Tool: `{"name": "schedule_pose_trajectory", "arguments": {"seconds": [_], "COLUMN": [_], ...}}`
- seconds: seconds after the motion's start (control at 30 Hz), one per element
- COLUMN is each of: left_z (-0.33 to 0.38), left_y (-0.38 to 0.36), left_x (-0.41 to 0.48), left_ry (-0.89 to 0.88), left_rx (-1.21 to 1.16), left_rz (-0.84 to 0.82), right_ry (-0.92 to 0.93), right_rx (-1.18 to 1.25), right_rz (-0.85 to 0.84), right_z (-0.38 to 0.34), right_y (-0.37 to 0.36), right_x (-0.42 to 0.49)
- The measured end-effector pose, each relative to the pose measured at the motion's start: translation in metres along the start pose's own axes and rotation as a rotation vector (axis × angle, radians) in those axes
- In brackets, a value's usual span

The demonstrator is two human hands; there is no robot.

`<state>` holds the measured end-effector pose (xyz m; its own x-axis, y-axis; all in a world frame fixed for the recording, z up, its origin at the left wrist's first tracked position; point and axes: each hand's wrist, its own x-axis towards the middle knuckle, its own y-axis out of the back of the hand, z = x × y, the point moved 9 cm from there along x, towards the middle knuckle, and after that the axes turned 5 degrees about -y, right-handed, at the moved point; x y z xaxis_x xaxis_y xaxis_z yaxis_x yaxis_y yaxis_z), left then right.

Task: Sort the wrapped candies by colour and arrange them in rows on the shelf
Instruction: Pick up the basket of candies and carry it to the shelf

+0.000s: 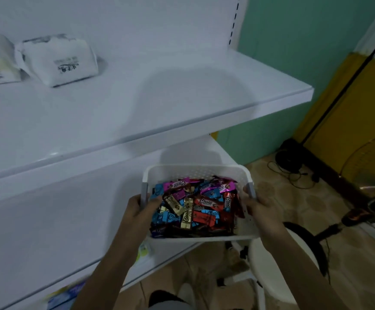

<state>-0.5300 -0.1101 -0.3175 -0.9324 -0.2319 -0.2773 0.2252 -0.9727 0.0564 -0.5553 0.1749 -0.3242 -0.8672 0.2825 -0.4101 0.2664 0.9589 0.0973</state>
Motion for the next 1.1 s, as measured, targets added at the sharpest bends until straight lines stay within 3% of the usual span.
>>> {"name": "schedule_pose_trajectory", "arguments": {"seconds": [0.27,0.53,0.9,1.1], "left_z": [0.003,-0.002,-0.015,-0.022], "left_y": [-0.025,-0.042,-0.057,-0.084], "left_x": [0.04,0.05,0.075,0.101], "left_ry": [0.03,0.052,0.108,0.112], "left_rx": [-0.056,-0.094,-0.068,-0.096], "left_rz": [0.005,0.016,0.075,0.235], "right_ry": [0.018,-0.013,-0.07,-0.003], "right_rx": [-0.024,0.004,-0.011,-0.136], "right_rz": [0.069,0.031,-0.1,-0.233], "right_z": [-0.013,-0.018,-0.022,-0.03], "right_y": [0.012,0.023,0.004,-0.009], "right_x": [0.046,0.064,0.127,0.208]}}
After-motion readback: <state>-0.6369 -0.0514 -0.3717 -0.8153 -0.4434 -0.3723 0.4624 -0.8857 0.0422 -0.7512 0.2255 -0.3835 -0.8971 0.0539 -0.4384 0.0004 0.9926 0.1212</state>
